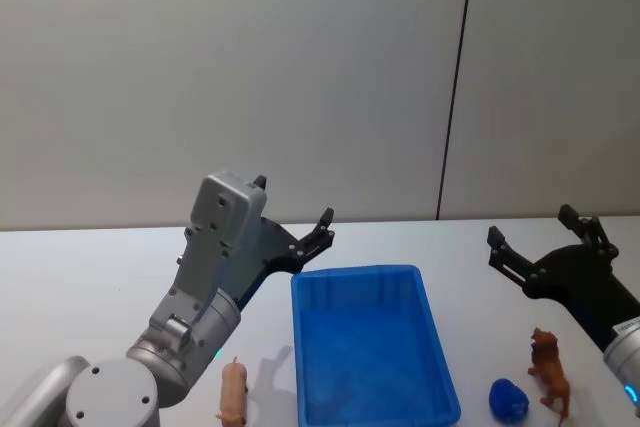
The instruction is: Pick up the two dolls from the table and place them into the box.
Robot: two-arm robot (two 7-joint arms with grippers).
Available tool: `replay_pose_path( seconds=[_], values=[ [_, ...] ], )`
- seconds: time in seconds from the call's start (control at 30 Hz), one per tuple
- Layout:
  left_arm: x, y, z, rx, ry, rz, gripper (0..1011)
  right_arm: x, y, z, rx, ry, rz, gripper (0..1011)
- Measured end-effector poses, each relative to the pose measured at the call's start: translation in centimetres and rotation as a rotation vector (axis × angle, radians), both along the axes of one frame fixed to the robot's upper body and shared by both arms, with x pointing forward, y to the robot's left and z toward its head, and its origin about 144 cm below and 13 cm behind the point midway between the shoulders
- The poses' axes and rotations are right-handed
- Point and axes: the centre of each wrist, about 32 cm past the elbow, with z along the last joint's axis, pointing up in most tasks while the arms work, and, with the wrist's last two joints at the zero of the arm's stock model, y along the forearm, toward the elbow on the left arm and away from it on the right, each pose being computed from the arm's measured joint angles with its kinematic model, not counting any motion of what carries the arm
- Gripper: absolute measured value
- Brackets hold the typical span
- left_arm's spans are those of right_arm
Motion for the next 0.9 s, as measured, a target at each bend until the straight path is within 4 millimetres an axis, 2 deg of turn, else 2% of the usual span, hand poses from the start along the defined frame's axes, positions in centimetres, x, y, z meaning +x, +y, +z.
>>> replay_pose_path(
  seconds=[0.9],
  values=[
    [0.0,0.0,0.0,0.0,0.0,0.0,1001,0.0,0.0,0.0,0.0,0.0,0.0,1004]
  ],
)
